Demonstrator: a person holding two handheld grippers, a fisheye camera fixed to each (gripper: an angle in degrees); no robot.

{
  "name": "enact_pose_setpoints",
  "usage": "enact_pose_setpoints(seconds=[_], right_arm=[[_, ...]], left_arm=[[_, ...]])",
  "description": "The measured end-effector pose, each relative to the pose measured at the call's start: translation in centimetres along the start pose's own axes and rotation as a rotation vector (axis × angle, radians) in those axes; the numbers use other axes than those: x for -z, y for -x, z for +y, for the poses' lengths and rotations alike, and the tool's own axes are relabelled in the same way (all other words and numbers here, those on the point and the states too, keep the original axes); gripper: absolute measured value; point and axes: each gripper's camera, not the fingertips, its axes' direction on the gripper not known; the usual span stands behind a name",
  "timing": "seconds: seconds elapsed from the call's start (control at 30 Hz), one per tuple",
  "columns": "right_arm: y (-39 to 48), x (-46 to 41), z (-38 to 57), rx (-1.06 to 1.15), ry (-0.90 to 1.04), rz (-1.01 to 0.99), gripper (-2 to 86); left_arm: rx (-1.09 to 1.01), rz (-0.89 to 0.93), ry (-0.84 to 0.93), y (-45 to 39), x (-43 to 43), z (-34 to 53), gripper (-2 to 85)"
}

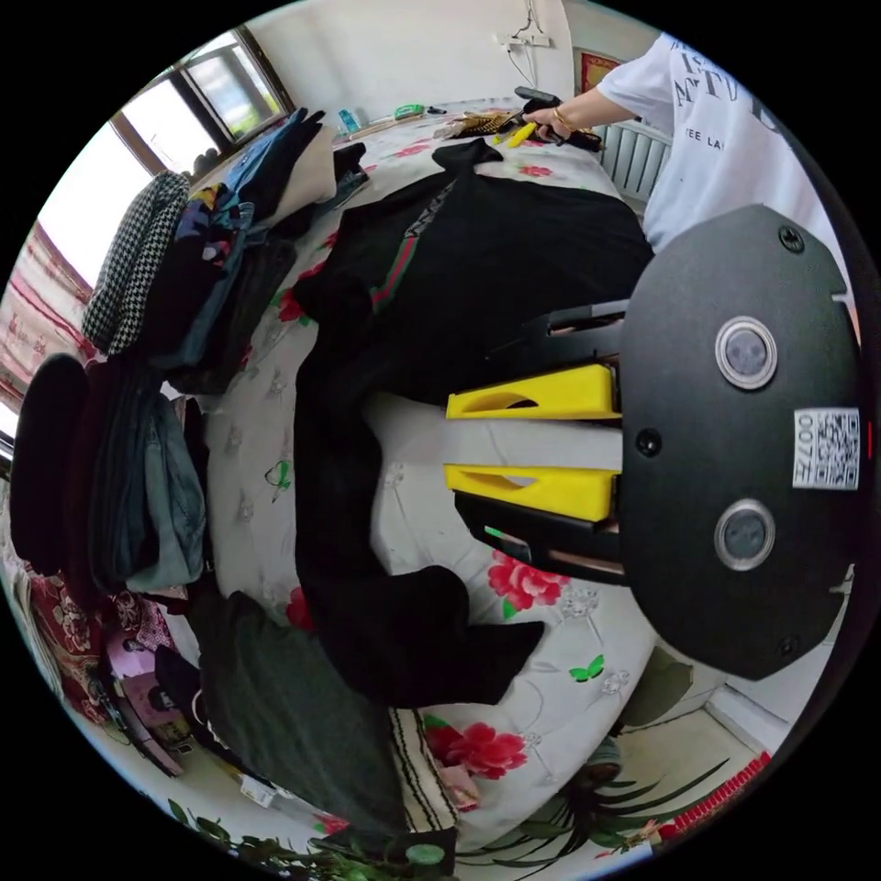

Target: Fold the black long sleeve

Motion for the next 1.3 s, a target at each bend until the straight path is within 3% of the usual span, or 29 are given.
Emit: enact_pose_setpoints(seconds=[0.1, 0.27, 0.37, 0.43, 0.5, 0.6, 0.67, 0.8, 0.87, 1.0, 1.1, 1.27, 1.3], right_arm=[[3.0, -1.7, -0.6, 0.038, -0.031, 0.177, 3.5], [7.5, -2.4, -1.7, 0.233, 0.107, 0.290, 0.4], [8.6, 3.1, -2.0, 0.291, 0.012, 0.551, 0.2], [7.7, 8.5, -2.4, 0.243, -0.065, 0.857, 0.5], [6.3, 12.3, -2.7, 0.172, -0.090, 0.979, 1.1], [3.4, 15.3, -3.2, 0.006, 0.029, 0.932, 2.5], [4.0, 16.3, -2.0, -0.011, -0.038, 0.911, 3.1], [8.2, 13.1, 0.4, 0.100, -0.099, 0.858, 3.7], [11.2, 10.7, 1.6, 0.198, -0.114, 0.723, 4.0], [22.1, 1.9, 4.4, 0.542, -0.057, 0.322, 4.5], [30.4, -5.7, 5.9, 0.698, 0.046, 0.125, 4.1], [40.8, -16.1, 8.4, 0.857, 0.175, 0.068, 2.5], [42.3, -18.1, 8.9, 0.871, 0.199, 0.073, 2.0]], left_arm=[[-0.064, -0.051, -0.017, -0.6, -1.0, -3.9, 8.5], [-0.239, -0.068, -0.046, -3.7, -3.9, -10.3, 10.0], [-0.340, -0.091, 0.014, -5.9, -7.6, -13.0, 10.0], [-0.395, -0.189, 0.147, -7.0, -11.9, -13.8, 8.5], [-0.456, -0.262, 0.089, -7.5, -11.6, -13.6, 5.6], [-0.435, -0.333, 0.084, -6.4, -10.8, -14.7, 4.3], [-0.332, -0.274, 0.099, -3.8, -9.9, -15.9, 4.4], [0.169, 0.177, 0.075, 5.8, -7.9, -15.8, 5.0], [0.230, 0.212, 0.007, 7.4, -6.6, -14.4, 4.8], [-0.168, 0.090, -0.133, 1.2, -2.5, -14.3, 7.4], [-0.505, 0.079, -0.107, -6.7, -2.9, -15.4, 10.1], [-0.782, 0.125, 0.032, -15.4, -8.8, -16.6, 10.1], [-0.778, 0.078, 0.079, -16.1, -10.6, -16.8, 3.8]])
